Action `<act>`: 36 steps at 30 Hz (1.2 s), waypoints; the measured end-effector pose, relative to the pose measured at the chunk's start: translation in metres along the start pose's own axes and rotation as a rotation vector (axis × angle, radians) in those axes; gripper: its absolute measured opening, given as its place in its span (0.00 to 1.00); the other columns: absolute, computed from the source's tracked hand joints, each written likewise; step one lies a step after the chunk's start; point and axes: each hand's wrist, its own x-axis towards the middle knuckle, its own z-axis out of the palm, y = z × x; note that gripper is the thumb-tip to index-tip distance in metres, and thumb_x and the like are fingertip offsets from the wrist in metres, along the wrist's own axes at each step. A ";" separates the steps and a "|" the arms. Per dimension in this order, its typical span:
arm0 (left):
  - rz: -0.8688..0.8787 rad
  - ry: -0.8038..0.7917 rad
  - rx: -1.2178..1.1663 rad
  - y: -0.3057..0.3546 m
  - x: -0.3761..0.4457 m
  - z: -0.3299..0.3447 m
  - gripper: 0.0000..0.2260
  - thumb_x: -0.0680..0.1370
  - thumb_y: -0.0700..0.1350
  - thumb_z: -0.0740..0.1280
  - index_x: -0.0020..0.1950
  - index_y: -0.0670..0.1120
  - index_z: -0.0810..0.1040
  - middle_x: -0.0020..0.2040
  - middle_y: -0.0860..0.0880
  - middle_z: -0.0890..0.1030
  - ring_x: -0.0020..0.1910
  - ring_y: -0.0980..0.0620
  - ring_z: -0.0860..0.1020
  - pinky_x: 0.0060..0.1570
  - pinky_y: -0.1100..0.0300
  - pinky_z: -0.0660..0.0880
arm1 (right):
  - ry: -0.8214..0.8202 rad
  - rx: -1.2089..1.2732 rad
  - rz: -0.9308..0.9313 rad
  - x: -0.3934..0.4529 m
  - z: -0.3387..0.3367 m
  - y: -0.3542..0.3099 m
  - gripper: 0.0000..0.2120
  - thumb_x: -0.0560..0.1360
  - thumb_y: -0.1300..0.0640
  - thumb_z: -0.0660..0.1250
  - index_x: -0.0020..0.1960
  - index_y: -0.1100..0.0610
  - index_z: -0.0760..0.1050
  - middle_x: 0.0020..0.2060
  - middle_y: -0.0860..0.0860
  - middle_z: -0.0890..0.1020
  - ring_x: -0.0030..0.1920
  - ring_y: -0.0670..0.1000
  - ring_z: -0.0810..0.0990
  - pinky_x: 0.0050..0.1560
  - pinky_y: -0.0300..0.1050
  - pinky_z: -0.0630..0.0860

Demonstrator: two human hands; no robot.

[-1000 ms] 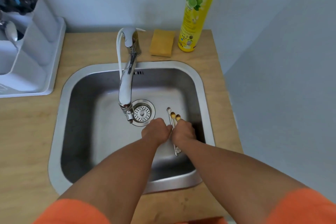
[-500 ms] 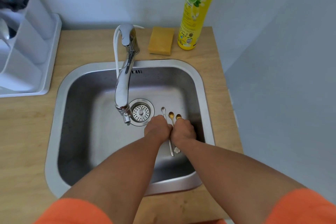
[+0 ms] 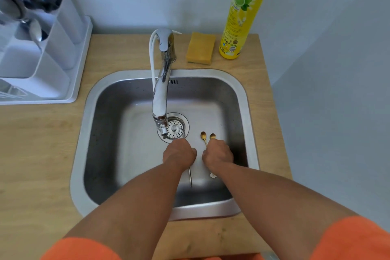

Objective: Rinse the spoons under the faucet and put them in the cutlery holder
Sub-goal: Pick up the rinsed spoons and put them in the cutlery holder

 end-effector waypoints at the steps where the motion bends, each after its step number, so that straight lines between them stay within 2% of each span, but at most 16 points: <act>1: -0.010 0.029 -0.014 -0.007 -0.002 -0.004 0.08 0.77 0.49 0.65 0.46 0.44 0.77 0.48 0.44 0.82 0.42 0.45 0.78 0.43 0.56 0.75 | 0.004 0.010 -0.002 -0.003 0.003 0.000 0.05 0.81 0.58 0.68 0.53 0.59 0.80 0.45 0.55 0.81 0.44 0.54 0.81 0.39 0.45 0.77; 4: -0.051 0.135 -0.101 -0.034 -0.005 -0.025 0.10 0.76 0.51 0.63 0.48 0.45 0.77 0.42 0.47 0.78 0.42 0.44 0.77 0.43 0.56 0.74 | 0.001 0.008 -0.025 -0.009 0.009 -0.004 0.06 0.81 0.57 0.66 0.46 0.56 0.73 0.47 0.54 0.82 0.40 0.53 0.76 0.37 0.44 0.72; 6: -0.075 0.214 -0.149 -0.051 -0.005 -0.047 0.12 0.75 0.52 0.63 0.49 0.44 0.76 0.42 0.46 0.77 0.43 0.41 0.78 0.42 0.54 0.75 | -0.015 0.004 -0.045 -0.014 0.013 -0.008 0.05 0.81 0.57 0.64 0.46 0.55 0.72 0.50 0.54 0.83 0.44 0.56 0.79 0.40 0.44 0.71; 8: -0.070 0.309 -0.165 -0.066 -0.005 -0.074 0.14 0.76 0.53 0.63 0.50 0.43 0.76 0.43 0.44 0.77 0.42 0.40 0.77 0.41 0.54 0.73 | -0.033 -0.002 -0.061 -0.018 0.017 -0.014 0.02 0.80 0.57 0.63 0.50 0.54 0.75 0.52 0.54 0.83 0.51 0.58 0.82 0.42 0.45 0.71; 12: 0.017 0.525 -0.318 -0.094 -0.016 -0.136 0.11 0.76 0.50 0.63 0.37 0.44 0.72 0.33 0.46 0.76 0.30 0.48 0.74 0.31 0.59 0.66 | -0.070 -0.026 -0.098 -0.027 0.026 -0.024 0.02 0.80 0.57 0.63 0.49 0.54 0.73 0.52 0.54 0.83 0.52 0.57 0.83 0.42 0.45 0.72; 15: 0.090 0.654 -0.352 -0.111 -0.033 -0.186 0.12 0.76 0.48 0.64 0.34 0.46 0.69 0.30 0.48 0.74 0.28 0.49 0.70 0.29 0.57 0.64 | -0.080 -0.046 -0.126 -0.031 0.028 -0.028 0.03 0.80 0.57 0.62 0.47 0.54 0.71 0.52 0.54 0.83 0.51 0.56 0.83 0.42 0.45 0.72; 17: 0.124 0.737 -0.350 -0.120 -0.044 -0.223 0.12 0.76 0.46 0.65 0.34 0.44 0.69 0.29 0.48 0.73 0.29 0.46 0.70 0.29 0.54 0.64 | -0.078 -0.067 -0.136 -0.031 0.027 -0.029 0.03 0.81 0.58 0.62 0.48 0.54 0.70 0.53 0.54 0.83 0.50 0.55 0.82 0.43 0.44 0.72; 20: 0.217 0.886 -0.285 -0.132 -0.056 -0.279 0.11 0.76 0.44 0.64 0.37 0.39 0.71 0.30 0.42 0.74 0.32 0.39 0.71 0.32 0.54 0.63 | -0.071 -0.119 -0.149 -0.030 0.026 -0.027 0.03 0.81 0.58 0.61 0.48 0.53 0.70 0.54 0.53 0.83 0.46 0.54 0.79 0.43 0.44 0.71; 23: 0.266 1.110 -0.262 -0.143 -0.062 -0.335 0.09 0.74 0.45 0.62 0.38 0.40 0.71 0.32 0.43 0.72 0.32 0.44 0.68 0.31 0.54 0.60 | -0.069 -0.164 -0.180 -0.029 0.028 -0.026 0.02 0.81 0.58 0.61 0.51 0.54 0.71 0.55 0.53 0.83 0.52 0.55 0.82 0.44 0.45 0.72; 25: 0.241 1.204 -0.255 -0.151 -0.059 -0.362 0.10 0.75 0.47 0.61 0.42 0.40 0.74 0.34 0.43 0.74 0.34 0.45 0.69 0.34 0.55 0.62 | -0.057 -0.207 -0.191 -0.028 0.030 -0.027 0.08 0.81 0.61 0.59 0.59 0.56 0.73 0.58 0.54 0.82 0.56 0.56 0.83 0.47 0.47 0.75; 28: 0.126 1.195 -0.160 -0.164 -0.049 -0.377 0.11 0.76 0.48 0.61 0.47 0.40 0.75 0.39 0.42 0.77 0.37 0.43 0.72 0.37 0.53 0.64 | -0.049 -0.275 -0.200 -0.028 0.031 -0.022 0.13 0.81 0.62 0.56 0.63 0.58 0.72 0.60 0.55 0.81 0.59 0.57 0.82 0.53 0.49 0.77; 31: 0.009 1.067 -0.092 -0.174 -0.037 -0.361 0.10 0.77 0.48 0.61 0.48 0.42 0.74 0.42 0.41 0.77 0.40 0.40 0.74 0.39 0.50 0.68 | -0.036 -0.302 -0.222 -0.023 0.029 -0.011 0.13 0.81 0.62 0.54 0.63 0.58 0.71 0.58 0.55 0.83 0.57 0.56 0.83 0.52 0.50 0.76; 34: -0.074 0.950 0.090 -0.177 -0.027 -0.340 0.11 0.78 0.50 0.60 0.51 0.45 0.77 0.45 0.42 0.78 0.43 0.39 0.75 0.43 0.48 0.71 | -0.015 -0.314 -0.232 -0.020 0.022 -0.004 0.14 0.81 0.61 0.52 0.63 0.57 0.70 0.56 0.56 0.84 0.55 0.57 0.84 0.51 0.51 0.77; 36: -0.103 0.892 0.241 -0.173 -0.023 -0.333 0.14 0.79 0.51 0.57 0.52 0.45 0.79 0.42 0.43 0.76 0.43 0.37 0.77 0.43 0.48 0.71 | -0.006 -0.303 -0.238 -0.020 0.016 -0.003 0.14 0.80 0.60 0.53 0.62 0.57 0.71 0.54 0.56 0.84 0.53 0.58 0.84 0.51 0.52 0.77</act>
